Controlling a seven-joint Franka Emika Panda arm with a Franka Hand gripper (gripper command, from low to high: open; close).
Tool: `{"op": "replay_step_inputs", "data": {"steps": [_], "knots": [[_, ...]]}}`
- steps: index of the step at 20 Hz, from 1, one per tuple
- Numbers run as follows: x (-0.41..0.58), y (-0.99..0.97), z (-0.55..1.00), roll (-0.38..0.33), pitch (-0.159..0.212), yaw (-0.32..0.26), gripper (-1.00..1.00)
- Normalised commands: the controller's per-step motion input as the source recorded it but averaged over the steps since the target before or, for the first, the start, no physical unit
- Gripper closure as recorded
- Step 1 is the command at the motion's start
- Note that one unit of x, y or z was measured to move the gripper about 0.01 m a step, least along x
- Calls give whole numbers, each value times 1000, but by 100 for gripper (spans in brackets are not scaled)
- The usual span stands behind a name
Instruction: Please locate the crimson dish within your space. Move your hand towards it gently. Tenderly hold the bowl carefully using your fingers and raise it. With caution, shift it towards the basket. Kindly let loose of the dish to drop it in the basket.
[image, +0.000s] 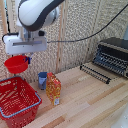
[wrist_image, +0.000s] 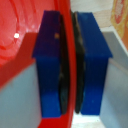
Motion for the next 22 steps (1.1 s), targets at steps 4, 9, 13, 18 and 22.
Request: {"op": "replay_step_inputs", "data": {"steps": [4,9,13,18,22], "knots": [[76,511,-432,-134,0,1,100],[132,399,-339,-89,0,6,-100],[231,-23,262,-28,25,30,-100],[20,-429,772,1,69,45,-100],[72,-509,691,-23,-125,94,-100]]}}
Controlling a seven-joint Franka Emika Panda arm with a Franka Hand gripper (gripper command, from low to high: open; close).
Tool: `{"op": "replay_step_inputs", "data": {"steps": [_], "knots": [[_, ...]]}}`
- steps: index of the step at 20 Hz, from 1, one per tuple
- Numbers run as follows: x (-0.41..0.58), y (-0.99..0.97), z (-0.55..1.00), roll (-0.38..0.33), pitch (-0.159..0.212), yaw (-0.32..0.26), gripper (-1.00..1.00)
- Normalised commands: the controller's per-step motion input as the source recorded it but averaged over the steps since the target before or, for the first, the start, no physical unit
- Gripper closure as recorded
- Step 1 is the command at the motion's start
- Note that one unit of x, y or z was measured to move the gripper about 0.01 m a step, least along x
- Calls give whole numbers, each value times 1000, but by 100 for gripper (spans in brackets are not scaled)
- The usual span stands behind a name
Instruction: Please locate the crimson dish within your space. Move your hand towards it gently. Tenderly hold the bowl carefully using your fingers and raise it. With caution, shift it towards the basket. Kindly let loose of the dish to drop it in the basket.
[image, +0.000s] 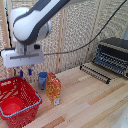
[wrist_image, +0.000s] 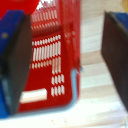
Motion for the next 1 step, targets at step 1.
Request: {"op": "replay_step_inputs", "data": {"steps": [1], "knots": [[194,-466,611,-33,-184,108,-100]]}}
